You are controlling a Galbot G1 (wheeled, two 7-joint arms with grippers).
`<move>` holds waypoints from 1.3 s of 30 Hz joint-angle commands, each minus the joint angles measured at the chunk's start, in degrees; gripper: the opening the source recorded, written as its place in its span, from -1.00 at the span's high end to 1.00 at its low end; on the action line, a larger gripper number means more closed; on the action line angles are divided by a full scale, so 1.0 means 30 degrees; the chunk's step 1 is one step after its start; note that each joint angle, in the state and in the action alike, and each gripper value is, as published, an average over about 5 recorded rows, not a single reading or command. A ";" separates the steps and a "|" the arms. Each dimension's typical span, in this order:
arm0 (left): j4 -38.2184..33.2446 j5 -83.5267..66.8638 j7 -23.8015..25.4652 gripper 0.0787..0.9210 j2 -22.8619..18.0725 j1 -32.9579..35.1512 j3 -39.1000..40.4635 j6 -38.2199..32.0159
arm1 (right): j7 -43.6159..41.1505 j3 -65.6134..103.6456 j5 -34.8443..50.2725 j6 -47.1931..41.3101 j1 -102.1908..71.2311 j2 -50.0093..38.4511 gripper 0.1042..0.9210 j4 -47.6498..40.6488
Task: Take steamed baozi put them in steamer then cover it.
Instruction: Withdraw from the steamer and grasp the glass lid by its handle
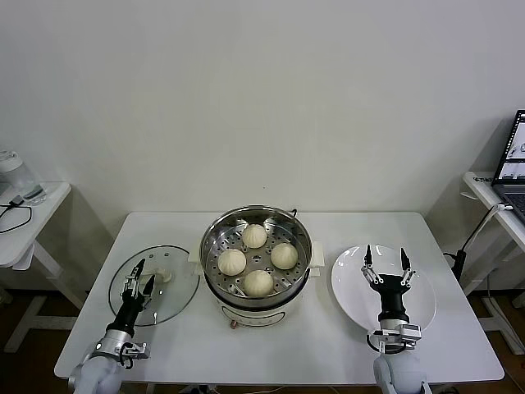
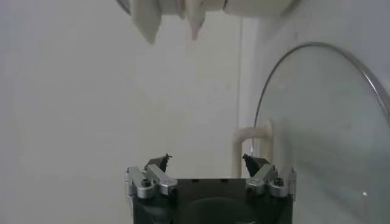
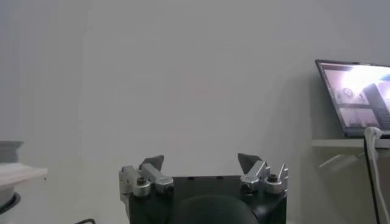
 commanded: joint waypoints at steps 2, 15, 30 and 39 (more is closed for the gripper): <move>0.1027 0.0417 -0.0172 -0.77 -0.0176 -0.1093 0.0315 0.0640 | -0.0065 0.0060 -0.0195 0.0058 -0.0100 0.0187 -0.76 -0.0061; 0.1202 0.0440 0.0401 -0.77 -0.0340 -0.1555 0.0770 0.1823 | -0.0054 0.0174 -0.0420 0.0072 -0.0079 0.0259 -0.76 0.0052; 0.1915 0.0465 0.0599 -0.14 -0.0608 -0.1919 0.0877 0.1947 | -0.0034 0.0213 -0.0617 0.0089 0.0012 0.0308 -0.76 0.0076; 0.2046 0.0328 0.0738 0.48 -0.0567 -0.1976 0.0684 0.1981 | -0.0053 0.0184 -0.0800 0.0170 -0.0003 0.0345 -0.76 0.0063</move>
